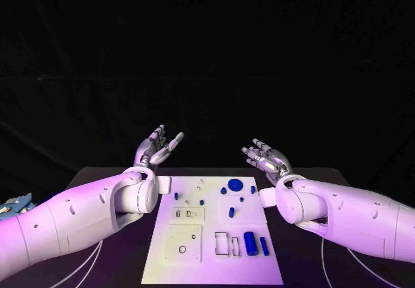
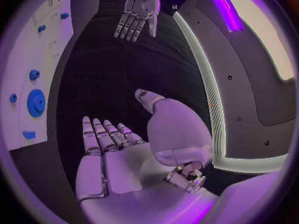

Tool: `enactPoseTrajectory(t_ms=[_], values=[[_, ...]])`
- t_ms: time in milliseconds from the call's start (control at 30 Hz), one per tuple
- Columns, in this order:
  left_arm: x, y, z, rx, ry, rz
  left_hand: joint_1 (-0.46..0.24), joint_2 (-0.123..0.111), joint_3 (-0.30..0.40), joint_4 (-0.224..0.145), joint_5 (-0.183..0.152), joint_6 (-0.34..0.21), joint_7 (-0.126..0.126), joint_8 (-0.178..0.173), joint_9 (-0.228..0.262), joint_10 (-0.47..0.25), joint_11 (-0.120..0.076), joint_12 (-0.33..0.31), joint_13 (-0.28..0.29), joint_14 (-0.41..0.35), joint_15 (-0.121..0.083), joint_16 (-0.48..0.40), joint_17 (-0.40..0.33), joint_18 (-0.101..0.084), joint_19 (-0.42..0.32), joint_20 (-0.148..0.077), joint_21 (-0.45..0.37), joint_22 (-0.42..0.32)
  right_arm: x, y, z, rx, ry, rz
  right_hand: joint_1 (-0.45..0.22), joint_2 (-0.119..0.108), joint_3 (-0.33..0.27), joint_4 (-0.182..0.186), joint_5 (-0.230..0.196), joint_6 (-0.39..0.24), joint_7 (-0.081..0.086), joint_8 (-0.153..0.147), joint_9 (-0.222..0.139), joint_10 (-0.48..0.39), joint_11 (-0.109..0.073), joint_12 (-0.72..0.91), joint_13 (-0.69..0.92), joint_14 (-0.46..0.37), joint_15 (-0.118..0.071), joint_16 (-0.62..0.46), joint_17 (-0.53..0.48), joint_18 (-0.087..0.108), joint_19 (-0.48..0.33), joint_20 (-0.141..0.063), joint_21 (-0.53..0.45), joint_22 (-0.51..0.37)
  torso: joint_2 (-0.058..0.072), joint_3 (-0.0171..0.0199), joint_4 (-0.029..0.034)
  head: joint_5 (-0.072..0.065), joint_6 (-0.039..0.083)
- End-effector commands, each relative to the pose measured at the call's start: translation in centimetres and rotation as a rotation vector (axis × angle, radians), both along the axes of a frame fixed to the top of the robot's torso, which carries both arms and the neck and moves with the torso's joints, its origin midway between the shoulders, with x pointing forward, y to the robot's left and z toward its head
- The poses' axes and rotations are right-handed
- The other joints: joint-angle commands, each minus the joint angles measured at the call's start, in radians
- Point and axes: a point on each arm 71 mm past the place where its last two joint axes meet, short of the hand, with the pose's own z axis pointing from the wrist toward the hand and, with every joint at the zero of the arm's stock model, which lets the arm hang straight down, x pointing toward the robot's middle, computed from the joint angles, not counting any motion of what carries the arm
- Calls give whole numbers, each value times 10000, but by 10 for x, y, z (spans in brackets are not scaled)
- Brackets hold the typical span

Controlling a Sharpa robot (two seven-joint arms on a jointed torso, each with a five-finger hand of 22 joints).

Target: Assemble the parts on the task board

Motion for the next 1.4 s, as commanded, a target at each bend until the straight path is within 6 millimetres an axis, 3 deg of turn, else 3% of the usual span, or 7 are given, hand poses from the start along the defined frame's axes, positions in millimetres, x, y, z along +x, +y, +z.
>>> enactPoseTrajectory(t_ms=[33,200,267,433,1000,1233,1400], values=[[1,-8,5,-229,-580,-999,601,148,191,114,71,431,1314,158,89,989,418,269,156,949,264,391,256,228,278,131,195,81,1,11,-1,338,301,1968,1601,-440,425,-1127,-459,2308,1698,856,571,3423,-108,664,290,3223,-264,1026,578,542,3074,32,1097,484,1,0,0,1,1],[1,-8,5,-229,-581,-999,1041,384,602,-14,13,2601,1637,922,580,4297,951,1250,465,3992,112,1665,927,375,2410,114,1117,550,5,11,-1,295,417,2516,2123,-654,570,-1734,-638,4328,1531,1545,995,6292,-374,932,366,5458,-587,1550,832,866,4766,18,1545,536,1,0,0,1,1],[1,-8,5,-229,-581,-999,1227,401,842,-97,0,4192,1650,1523,938,6618,624,1836,591,6526,-320,2733,1438,920,5148,84,2363,1091,6,11,-1,288,432,2586,2168,-669,692,-1851,-646,5388,1413,1865,1182,6902,-520,874,357,6037,-764,1651,850,1032,5259,-2,1683,531,1,0,0,1,1],[-7,8,10,102,-905,-1538,1410,239,1488,-196,9,6712,1383,2516,1465,8287,259,1907,533,8086,-772,3157,1738,1372,6503,7,2830,1081,11,-12,15,-4275,-2849,2476,2106,-773,821,-1954,-676,6405,1376,2056,1276,7372,-618,548,340,6881,-967,1765,868,1123,5980,-152,1979,593,352,98,68,-130,-188],[-36,9,25,314,-1165,-2691,1398,-419,3231,-370,-46,7600,1067,2650,1505,9812,-139,1227,526,9517,-1221,3198,2298,1380,7715,-412,3089,885,21,-6,34,-8057,-4194,3688,1937,-885,381,-2062,-447,8020,755,2214,1455,9856,-1416,318,450,10056,-2019,2533,1873,1095,7388,-1226,4688,2114,909,327,211,-273,-276],[-49,4,31,65,-1037,-3133,1320,-488,3300,-378,-63,7629,1059,2647,1507,9878,-147,1165,522,9582,-1237,3199,2353,1378,7770,-431,3108,877,26,4,41,-10426,-4827,4223,1603,-1252,368,-1920,-238,8212,493,1971,1630,10213,-1703,273,601,11981,-2547,4795,3913,1123,8388,-1725,6948,3529,1189,417,342,-398,-276],[-57,1,35,-164,-951,-3354,1287,-518,3310,-378,-71,7619,1061,2635,1504,9876,-144,1134,518,9591,-1236,3194,2369,1376,7782,-435,3111,874,29,14,43,-11806,-5161,4484,1318,-1557,753,-1656,-182,8189,532,1834,1818,9750,-1673,265,681,12174,-2512,6744,5424,1122,8645,-1718,7812,4164,1405,480,416,-456,-220]])
